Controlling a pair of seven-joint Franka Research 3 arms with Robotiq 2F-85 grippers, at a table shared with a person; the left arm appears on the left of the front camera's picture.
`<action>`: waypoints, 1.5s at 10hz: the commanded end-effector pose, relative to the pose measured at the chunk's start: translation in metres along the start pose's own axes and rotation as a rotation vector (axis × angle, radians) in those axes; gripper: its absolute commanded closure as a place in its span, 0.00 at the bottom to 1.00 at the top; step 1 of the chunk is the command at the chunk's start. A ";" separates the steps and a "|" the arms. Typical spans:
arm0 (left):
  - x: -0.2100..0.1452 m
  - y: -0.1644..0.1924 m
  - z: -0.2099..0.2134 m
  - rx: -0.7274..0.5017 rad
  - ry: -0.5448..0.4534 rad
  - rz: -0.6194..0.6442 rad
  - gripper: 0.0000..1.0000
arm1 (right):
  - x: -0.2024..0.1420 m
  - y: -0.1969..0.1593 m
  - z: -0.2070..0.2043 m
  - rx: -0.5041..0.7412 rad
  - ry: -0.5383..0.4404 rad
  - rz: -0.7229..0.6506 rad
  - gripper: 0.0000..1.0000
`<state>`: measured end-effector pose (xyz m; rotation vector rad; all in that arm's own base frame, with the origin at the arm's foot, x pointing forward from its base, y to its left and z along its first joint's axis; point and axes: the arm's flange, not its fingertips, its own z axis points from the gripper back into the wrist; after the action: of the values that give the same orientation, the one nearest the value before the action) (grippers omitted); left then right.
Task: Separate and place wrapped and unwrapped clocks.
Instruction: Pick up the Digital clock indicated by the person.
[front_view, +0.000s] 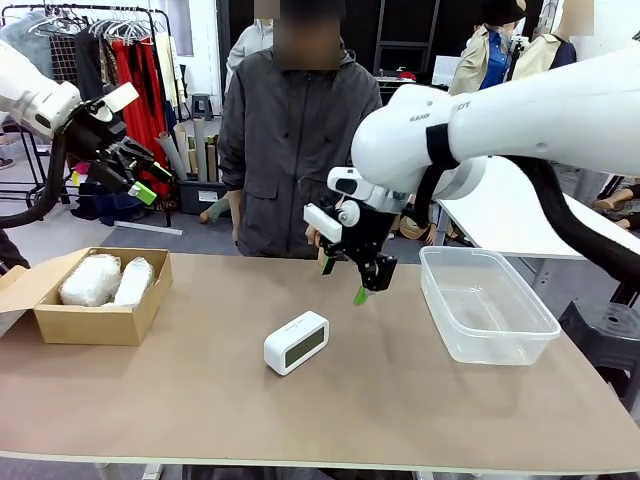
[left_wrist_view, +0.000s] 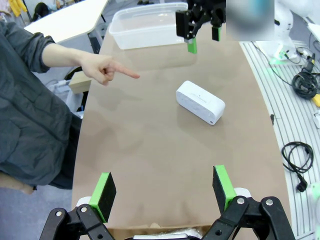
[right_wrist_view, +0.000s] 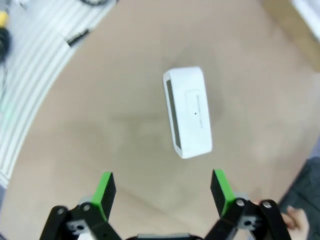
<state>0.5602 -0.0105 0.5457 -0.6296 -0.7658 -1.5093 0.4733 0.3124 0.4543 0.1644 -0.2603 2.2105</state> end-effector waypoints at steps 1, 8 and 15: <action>0.002 0.000 0.002 0.007 -0.010 0.000 0.00 | -0.002 -0.005 -0.002 -0.037 0.070 -0.018 0.00; 0.002 0.000 0.002 0.007 -0.010 0.000 0.00 | 0.001 -0.003 -0.003 -0.008 0.026 0.015 0.00; 0.002 0.000 0.002 0.007 -0.010 0.000 0.00 | 0.016 -0.039 -0.038 0.021 0.096 0.020 0.00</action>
<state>0.5602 -0.0105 0.5458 -0.6294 -0.7660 -1.5093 0.4815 0.3407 0.4282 0.1094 -0.2087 2.2467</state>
